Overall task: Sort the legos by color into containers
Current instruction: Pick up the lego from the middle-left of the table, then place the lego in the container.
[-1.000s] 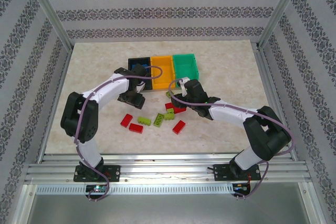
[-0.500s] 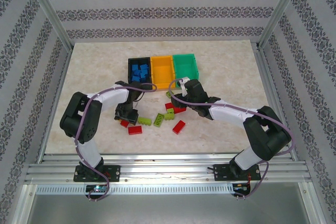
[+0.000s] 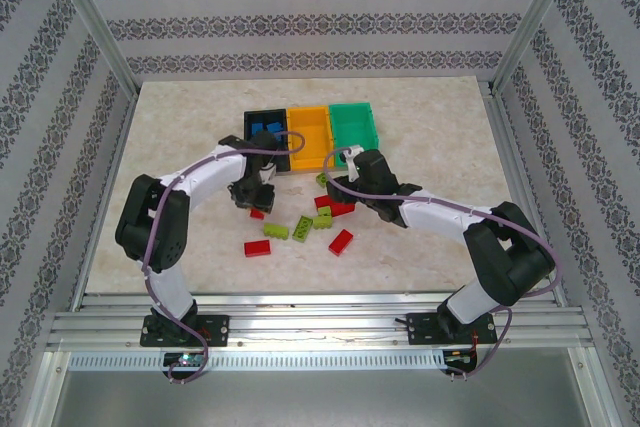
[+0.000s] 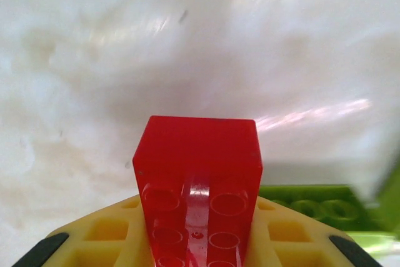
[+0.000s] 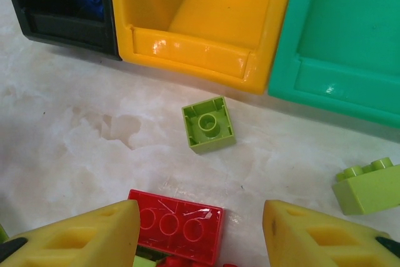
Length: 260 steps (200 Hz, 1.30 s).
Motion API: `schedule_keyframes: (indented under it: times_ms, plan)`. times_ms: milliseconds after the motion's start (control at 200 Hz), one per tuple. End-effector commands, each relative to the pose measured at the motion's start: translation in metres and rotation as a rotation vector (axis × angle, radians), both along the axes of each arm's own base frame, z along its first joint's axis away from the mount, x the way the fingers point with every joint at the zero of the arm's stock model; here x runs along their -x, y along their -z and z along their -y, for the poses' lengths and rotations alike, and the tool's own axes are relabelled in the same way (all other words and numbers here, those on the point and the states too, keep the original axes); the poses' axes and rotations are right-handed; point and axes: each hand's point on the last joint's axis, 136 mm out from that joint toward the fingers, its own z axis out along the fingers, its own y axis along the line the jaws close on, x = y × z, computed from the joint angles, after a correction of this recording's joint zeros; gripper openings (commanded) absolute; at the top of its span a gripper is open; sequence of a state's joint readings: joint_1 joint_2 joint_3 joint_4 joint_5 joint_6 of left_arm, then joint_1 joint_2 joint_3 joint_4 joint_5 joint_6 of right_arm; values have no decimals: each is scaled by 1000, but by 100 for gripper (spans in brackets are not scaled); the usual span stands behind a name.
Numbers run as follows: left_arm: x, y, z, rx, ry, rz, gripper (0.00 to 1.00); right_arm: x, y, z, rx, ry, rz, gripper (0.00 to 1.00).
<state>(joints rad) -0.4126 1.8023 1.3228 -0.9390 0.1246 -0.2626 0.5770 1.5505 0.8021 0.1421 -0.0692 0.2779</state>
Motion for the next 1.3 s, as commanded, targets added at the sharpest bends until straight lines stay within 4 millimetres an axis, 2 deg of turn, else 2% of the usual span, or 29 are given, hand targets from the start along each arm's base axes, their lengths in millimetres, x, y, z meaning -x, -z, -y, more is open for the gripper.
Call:
schedule_keyframes:
  times_ms: [0,135,220,395,515,630,764,849,879,939,1094,1294]
  plan:
    - [-28,-42,36,175,-18,92,26,-4,0,5,-60,29,-14,55]
    - [-63,-70,71,299,-30,175,25,-8,0,16,-112,67,-37,55]
    - [-88,-80,88,349,-39,216,26,-11,-1,24,-161,96,-52,55]
    - [-134,-84,113,359,-63,260,26,-14,-2,37,-250,130,-78,55]
    - [-156,-82,125,345,-76,276,34,-14,-6,42,-258,139,-63,55]
    - [-169,-81,123,305,-91,283,38,-13,-8,41,-268,137,-61,55]
    - [-166,-82,124,277,-70,290,50,-14,-8,40,-273,133,-66,55]
    - [-159,-82,121,266,-60,284,53,-14,-8,40,-273,131,-66,55]
    - [-155,-81,120,263,-56,278,59,-13,-8,40,-276,131,-65,55]
    - [-147,-82,117,262,-52,277,60,-13,-9,38,-276,125,-62,55]
    - [-108,-77,105,270,-40,279,60,-12,-10,38,-269,122,-59,55]
    - [-42,-58,72,288,-73,279,60,-12,-7,34,-266,110,-72,55]
